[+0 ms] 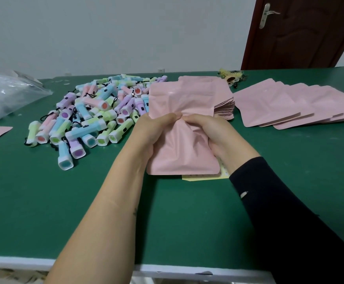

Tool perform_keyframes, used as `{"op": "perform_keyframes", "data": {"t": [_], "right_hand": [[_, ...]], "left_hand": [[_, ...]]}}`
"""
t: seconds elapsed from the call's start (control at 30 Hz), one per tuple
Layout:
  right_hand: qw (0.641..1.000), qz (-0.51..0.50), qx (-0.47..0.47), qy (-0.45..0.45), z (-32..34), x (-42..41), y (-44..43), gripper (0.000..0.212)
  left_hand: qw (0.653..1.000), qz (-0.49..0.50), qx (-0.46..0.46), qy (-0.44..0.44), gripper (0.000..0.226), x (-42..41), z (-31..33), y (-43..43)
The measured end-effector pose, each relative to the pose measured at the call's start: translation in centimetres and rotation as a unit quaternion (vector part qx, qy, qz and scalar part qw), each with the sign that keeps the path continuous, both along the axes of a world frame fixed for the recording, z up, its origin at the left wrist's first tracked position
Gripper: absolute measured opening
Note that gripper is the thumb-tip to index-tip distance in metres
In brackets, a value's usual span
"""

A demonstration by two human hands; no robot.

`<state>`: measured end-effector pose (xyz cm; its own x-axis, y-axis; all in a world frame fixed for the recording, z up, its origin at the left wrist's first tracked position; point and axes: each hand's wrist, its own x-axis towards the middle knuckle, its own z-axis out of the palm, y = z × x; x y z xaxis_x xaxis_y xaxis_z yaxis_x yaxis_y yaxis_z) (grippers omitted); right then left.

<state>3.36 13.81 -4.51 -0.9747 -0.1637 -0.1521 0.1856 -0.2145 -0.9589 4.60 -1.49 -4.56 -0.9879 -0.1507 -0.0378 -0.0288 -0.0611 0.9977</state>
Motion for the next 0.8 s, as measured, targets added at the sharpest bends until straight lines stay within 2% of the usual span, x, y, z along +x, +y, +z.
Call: {"op": "perform_keyframes", "data": {"t": [0.33,0.43,0.5,0.57,0.6,0.67,0.73,0.8], "right_hand": [[0.996,-0.042,0.070,0.020,0.7,0.7,0.1,0.031],[0.994,-0.063,0.081,0.026,0.9,0.9,0.0,0.036],[0.991,-0.082,0.097,0.029,1.1,1.0,-0.2,0.039],[0.985,-0.134,0.092,0.051,1.3,1.1,-0.3,0.035],[0.979,-0.176,0.084,0.065,1.5,1.0,-0.2,0.030],[0.960,-0.255,0.061,0.097,2.0,0.8,0.4,0.019],[0.948,-0.290,0.035,0.127,2.4,0.9,0.7,0.011],[0.952,-0.261,0.022,0.160,2.5,1.3,0.4,0.002]], "left_hand": [[0.999,0.010,-0.029,0.006,0.044,-0.2,-0.2,0.1],[0.999,0.015,-0.027,0.009,0.038,0.0,0.0,0.2],[0.999,0.029,-0.013,0.019,0.032,0.2,0.1,0.5],[0.996,0.069,-0.025,0.043,0.039,0.5,0.3,1.2],[0.989,0.106,-0.065,0.078,0.044,0.6,0.4,1.5],[0.943,0.167,-0.199,0.206,0.048,1.1,1.0,2.1],[0.898,0.112,-0.301,0.302,0.046,1.6,1.3,3.2],[0.884,0.025,-0.359,0.298,0.053,2.0,1.0,4.3]]}}
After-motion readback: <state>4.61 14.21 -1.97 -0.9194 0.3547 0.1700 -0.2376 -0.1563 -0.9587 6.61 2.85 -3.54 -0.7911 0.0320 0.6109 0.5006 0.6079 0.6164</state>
